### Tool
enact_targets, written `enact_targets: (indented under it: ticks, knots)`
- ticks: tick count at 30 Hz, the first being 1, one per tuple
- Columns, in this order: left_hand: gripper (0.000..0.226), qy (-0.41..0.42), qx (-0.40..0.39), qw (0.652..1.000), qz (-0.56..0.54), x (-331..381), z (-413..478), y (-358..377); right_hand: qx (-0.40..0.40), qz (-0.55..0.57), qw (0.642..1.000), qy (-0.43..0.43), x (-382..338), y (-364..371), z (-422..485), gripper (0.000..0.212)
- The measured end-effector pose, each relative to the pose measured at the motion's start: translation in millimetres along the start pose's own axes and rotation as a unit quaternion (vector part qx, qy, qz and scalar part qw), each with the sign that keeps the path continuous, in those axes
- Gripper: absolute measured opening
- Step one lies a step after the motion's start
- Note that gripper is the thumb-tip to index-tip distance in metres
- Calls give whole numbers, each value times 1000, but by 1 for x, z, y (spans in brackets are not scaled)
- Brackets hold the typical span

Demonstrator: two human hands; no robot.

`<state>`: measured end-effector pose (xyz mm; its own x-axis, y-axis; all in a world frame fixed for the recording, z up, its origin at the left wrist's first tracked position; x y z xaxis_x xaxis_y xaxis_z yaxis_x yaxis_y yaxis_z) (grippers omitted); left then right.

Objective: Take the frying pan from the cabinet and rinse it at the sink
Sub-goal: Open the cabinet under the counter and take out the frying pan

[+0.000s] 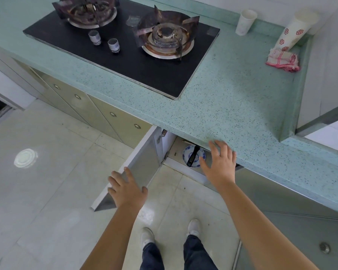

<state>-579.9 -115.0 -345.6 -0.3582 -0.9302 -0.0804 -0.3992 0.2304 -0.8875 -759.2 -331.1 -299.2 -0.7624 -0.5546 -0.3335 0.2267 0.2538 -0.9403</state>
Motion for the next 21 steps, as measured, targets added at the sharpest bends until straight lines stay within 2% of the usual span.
enact_targets:
  ticks: [3, 6, 13, 21]
  knots:
    - [87, -10, 7, 1000, -22, -6, 11, -2, -3, -5, 1000, -2, 0, 0, 0, 61]
    - [85, 13, 14, 999, -43, -4, 13, 0, -5, -13, 1000, -4, 1, 1, 0, 61]
    - [92, 36, 25, 998, -46, -7, 17, 4, -8, -19, 1000, -3, -1, 1, 0, 60]
    - [85, 41, 48, 995, -75, -4, 14, 10, 0, -36, 999, -10, -1, 7, -2, 61]
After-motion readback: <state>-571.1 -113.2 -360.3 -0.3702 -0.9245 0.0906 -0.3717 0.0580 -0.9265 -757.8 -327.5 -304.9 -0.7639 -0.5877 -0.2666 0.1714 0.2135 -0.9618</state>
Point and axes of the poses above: each hand's wrist, its own z-axis towards the middle knuckle, its own y-axis out of the palm, x = y × z, the point moved 6 cm from there along z, towards the middle knuckle, and after that the axes turned 8 degrees about -y, right-handed, at the moved point
